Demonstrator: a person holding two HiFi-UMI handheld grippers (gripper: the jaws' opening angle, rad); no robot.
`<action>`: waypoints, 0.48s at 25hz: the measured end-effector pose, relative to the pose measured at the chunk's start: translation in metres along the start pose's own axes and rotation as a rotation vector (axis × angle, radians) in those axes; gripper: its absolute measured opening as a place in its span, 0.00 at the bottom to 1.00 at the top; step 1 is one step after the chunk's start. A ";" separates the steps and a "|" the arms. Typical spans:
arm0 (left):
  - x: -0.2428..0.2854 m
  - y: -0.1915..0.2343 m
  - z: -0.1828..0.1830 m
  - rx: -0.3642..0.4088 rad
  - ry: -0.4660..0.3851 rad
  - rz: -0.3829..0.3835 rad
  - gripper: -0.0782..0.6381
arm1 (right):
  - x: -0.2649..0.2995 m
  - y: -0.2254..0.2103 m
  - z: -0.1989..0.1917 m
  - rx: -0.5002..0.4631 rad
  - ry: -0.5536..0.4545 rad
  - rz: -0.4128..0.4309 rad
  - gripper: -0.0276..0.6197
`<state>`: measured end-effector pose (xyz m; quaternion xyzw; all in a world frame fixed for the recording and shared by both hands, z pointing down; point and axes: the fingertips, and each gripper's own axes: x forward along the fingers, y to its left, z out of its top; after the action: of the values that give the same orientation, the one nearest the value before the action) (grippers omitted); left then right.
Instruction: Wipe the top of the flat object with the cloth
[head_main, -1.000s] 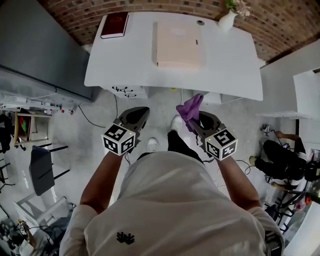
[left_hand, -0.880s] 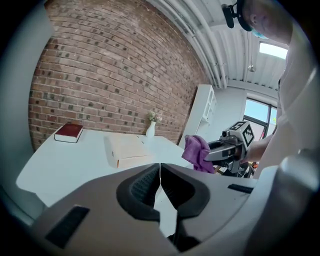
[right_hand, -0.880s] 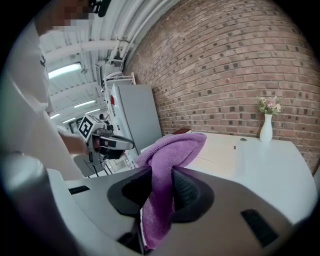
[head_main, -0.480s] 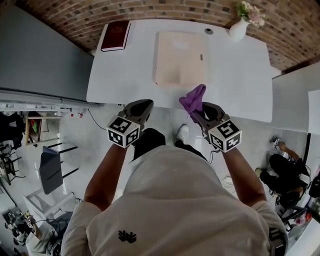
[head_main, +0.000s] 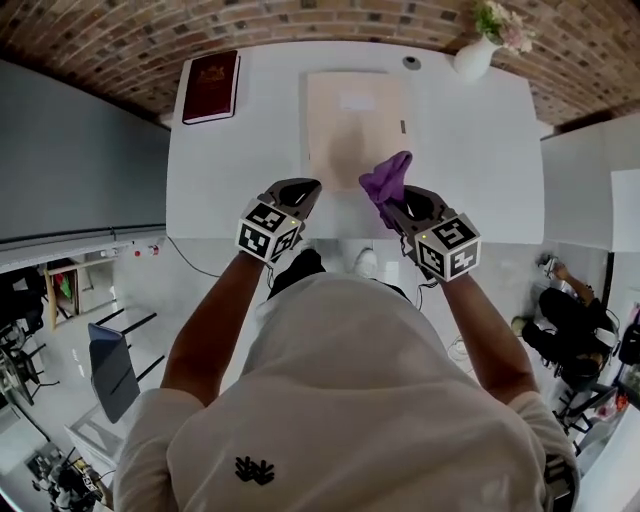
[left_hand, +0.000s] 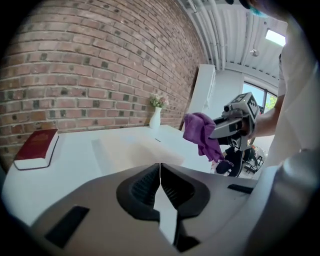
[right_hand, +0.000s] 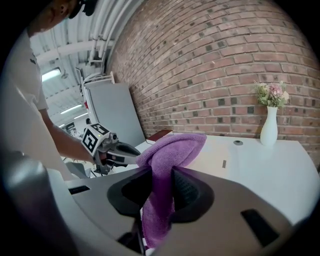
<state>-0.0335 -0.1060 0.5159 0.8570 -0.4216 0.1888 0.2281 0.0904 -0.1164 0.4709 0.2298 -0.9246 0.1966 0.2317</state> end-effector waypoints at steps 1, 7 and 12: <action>0.008 0.007 -0.003 0.016 0.016 -0.024 0.15 | 0.011 -0.004 0.004 0.007 0.004 -0.016 0.22; 0.042 0.036 -0.024 0.128 0.121 -0.149 0.15 | 0.087 -0.015 0.022 0.082 0.032 -0.078 0.22; 0.058 0.049 -0.042 0.200 0.173 -0.245 0.15 | 0.149 -0.008 0.030 0.116 0.063 -0.090 0.22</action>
<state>-0.0452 -0.1458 0.5919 0.9010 -0.2719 0.2736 0.1985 -0.0328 -0.1872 0.5254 0.2780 -0.8926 0.2465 0.2554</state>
